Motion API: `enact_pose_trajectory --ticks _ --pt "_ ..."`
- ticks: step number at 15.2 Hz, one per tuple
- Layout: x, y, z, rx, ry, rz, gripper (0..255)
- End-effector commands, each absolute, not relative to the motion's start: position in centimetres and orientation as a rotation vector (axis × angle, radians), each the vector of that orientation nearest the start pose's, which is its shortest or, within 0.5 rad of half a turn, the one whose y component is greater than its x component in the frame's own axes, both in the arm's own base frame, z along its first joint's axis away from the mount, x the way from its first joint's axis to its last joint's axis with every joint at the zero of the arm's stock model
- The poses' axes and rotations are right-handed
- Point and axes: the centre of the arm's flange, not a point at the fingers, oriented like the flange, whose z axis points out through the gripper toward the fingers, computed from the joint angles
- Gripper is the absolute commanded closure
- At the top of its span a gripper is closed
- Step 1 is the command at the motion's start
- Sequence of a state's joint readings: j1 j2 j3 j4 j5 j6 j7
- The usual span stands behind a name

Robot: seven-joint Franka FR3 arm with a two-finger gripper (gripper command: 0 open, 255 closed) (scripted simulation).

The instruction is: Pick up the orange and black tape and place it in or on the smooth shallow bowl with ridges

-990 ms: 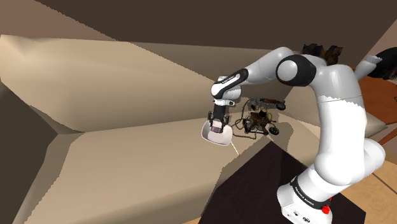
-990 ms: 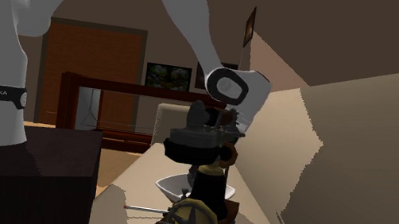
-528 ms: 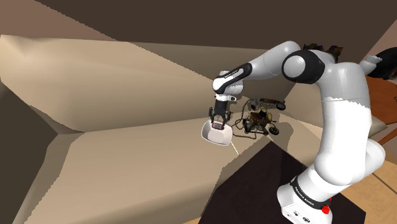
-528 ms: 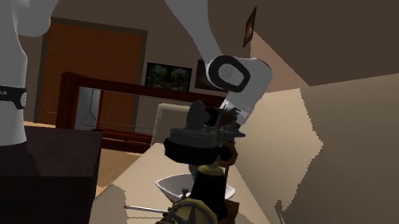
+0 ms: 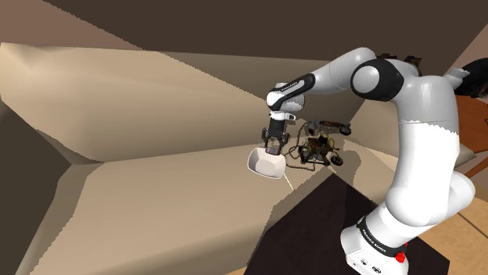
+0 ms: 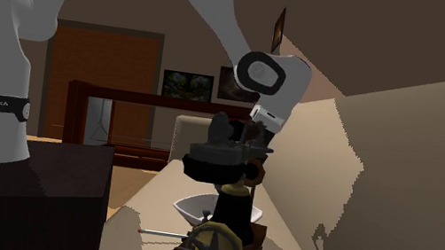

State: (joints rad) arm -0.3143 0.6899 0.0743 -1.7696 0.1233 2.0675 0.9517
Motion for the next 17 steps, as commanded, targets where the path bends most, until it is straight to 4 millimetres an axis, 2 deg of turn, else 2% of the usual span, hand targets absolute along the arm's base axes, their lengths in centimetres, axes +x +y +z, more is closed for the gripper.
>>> enact_pose_trajectory --ticks 1,11,17 --pt "59.5 -14.4 13.8 -2.466 1.834 0.651 255" --pt "59.5 -14.4 8.5 -2.466 1.834 0.651 255" --pt "59.5 -14.4 8.3 -2.466 1.834 0.651 255"
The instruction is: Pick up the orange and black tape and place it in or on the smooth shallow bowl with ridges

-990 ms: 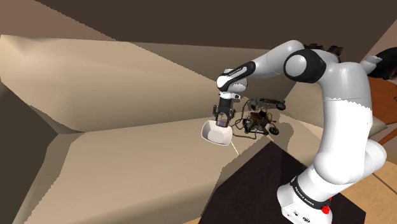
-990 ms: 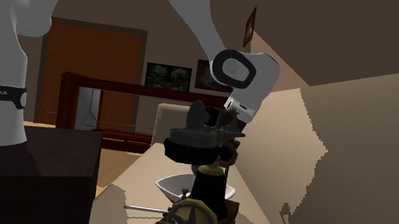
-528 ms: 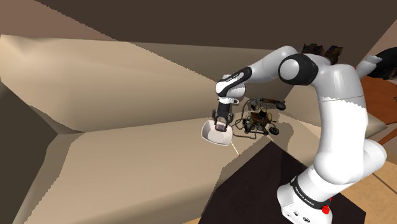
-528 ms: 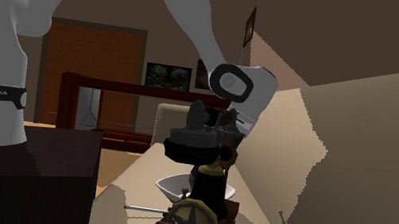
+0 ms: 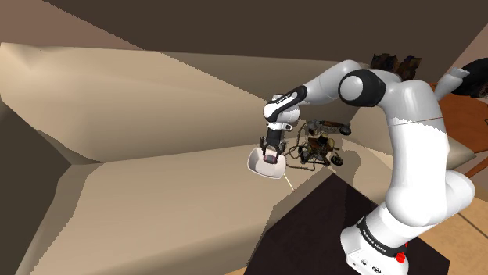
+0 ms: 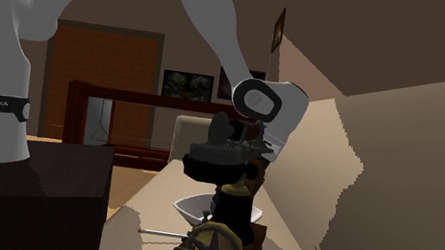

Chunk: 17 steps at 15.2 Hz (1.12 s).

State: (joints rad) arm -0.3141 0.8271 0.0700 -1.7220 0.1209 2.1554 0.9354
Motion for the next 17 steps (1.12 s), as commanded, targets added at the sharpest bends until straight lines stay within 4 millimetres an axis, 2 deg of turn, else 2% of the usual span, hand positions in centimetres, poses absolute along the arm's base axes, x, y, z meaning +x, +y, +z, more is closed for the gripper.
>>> enact_pose_trajectory --ticks 1,2,3,8,12,17 --pt "59.5 -14.4 8.3 -2.466 1.834 0.651 255" --pt "59.5 -14.4 8.3 -2.466 1.834 0.651 255" --pt "59.5 -14.4 8.3 -2.466 1.834 0.651 0" --pt "59.5 -14.4 8.3 -2.466 1.834 0.651 0" --pt "61.1 -15.6 12.8 -2.466 1.834 0.651 0" --pt "61.1 -15.6 12.8 -2.466 1.834 0.651 0"
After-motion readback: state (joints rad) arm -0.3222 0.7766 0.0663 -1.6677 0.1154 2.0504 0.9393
